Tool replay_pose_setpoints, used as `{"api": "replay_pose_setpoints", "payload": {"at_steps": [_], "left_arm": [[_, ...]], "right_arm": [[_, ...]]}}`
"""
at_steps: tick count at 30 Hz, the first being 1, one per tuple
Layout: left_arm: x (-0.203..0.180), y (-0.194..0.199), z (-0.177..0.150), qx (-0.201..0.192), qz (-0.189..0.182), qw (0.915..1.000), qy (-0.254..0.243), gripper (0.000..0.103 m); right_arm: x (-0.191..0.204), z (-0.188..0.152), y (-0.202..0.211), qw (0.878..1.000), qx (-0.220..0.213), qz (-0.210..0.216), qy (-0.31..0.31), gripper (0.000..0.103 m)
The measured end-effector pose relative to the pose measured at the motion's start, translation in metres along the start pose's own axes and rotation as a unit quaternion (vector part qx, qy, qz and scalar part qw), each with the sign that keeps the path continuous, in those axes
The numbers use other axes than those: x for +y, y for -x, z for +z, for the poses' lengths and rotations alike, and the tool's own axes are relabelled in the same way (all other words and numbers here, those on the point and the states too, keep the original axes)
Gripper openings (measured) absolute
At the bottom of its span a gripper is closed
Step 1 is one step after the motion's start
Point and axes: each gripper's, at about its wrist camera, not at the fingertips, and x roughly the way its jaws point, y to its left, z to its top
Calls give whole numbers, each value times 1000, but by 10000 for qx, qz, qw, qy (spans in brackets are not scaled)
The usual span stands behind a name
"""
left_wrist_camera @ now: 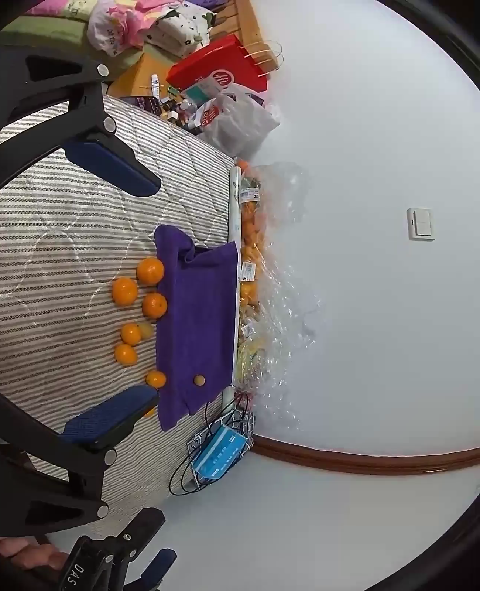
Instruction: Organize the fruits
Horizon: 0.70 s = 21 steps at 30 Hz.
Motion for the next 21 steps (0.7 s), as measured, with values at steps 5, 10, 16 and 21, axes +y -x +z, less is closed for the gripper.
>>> {"api": "replay_pose_setpoints", "payload": {"at_steps": [5, 10, 16, 21], "left_arm": [[-1, 2, -1, -34, -4, 10000, -28, 103], [-3, 2, -2, 9, -18, 10000, -47, 103], [-5, 2, 0, 22, -25, 10000, -50, 103], [-4, 2, 0, 12, -58, 10000, -8, 103]], "right_arm": [[0, -1, 3, 10000, -36, 42, -8, 103], [0, 0, 3, 10000, -31, 78, 1, 103], [1, 0, 4, 10000, -48, 88, 2, 103], [2, -1, 5, 9999, -51, 70, 58, 103]]}}
